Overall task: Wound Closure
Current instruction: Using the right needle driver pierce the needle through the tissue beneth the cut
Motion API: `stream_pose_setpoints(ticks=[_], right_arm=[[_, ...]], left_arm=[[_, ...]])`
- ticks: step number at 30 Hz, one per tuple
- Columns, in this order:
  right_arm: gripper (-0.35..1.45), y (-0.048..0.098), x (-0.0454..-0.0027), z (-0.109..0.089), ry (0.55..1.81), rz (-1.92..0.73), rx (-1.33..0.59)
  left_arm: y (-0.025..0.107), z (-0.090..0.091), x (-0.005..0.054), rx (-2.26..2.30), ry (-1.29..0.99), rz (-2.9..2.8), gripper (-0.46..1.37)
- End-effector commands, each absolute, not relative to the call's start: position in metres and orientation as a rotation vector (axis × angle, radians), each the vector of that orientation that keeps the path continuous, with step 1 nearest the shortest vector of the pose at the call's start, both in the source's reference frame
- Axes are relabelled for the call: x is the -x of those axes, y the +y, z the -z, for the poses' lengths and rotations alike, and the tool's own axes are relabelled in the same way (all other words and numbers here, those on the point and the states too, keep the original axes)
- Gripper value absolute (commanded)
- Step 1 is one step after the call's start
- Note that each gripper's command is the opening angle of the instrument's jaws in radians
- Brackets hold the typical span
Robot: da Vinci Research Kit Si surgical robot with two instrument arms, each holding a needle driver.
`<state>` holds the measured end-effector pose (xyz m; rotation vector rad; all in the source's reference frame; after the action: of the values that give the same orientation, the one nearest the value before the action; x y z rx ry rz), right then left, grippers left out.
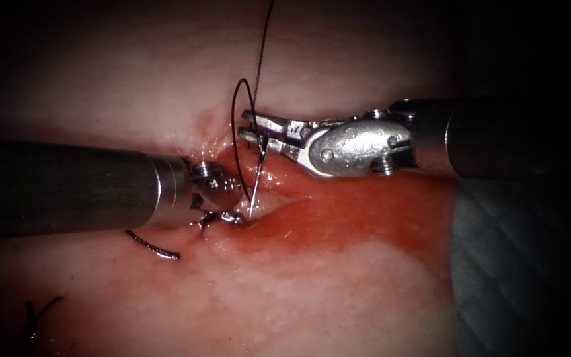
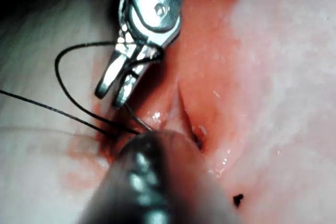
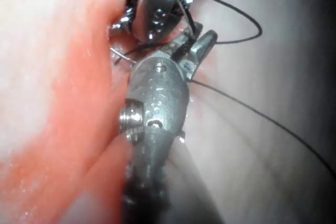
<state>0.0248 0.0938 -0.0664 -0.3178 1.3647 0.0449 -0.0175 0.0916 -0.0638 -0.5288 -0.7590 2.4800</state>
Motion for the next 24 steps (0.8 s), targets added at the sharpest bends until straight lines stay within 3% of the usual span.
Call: stream_pose_setpoints(ticks=[1,18,24], right_arm=[[-0.35,0.0936,-0.0248,0.0663,1.359,-0.042,0.317],[-0.35,0.0914,-0.0251,0.0657,1.367,-0.064,0.231],[-0.35,0.0917,-0.0245,0.0653,1.356,-0.106,0.209]], left_arm=[[0.0916,0.0637,0.0174,0.526,-0.748,-2.483,1.31],[0.092,0.0641,0.0176,0.537,-0.742,-2.48,1.3],[0.0939,0.0669,0.0174,0.597,-0.566,-2.424,1.06]])
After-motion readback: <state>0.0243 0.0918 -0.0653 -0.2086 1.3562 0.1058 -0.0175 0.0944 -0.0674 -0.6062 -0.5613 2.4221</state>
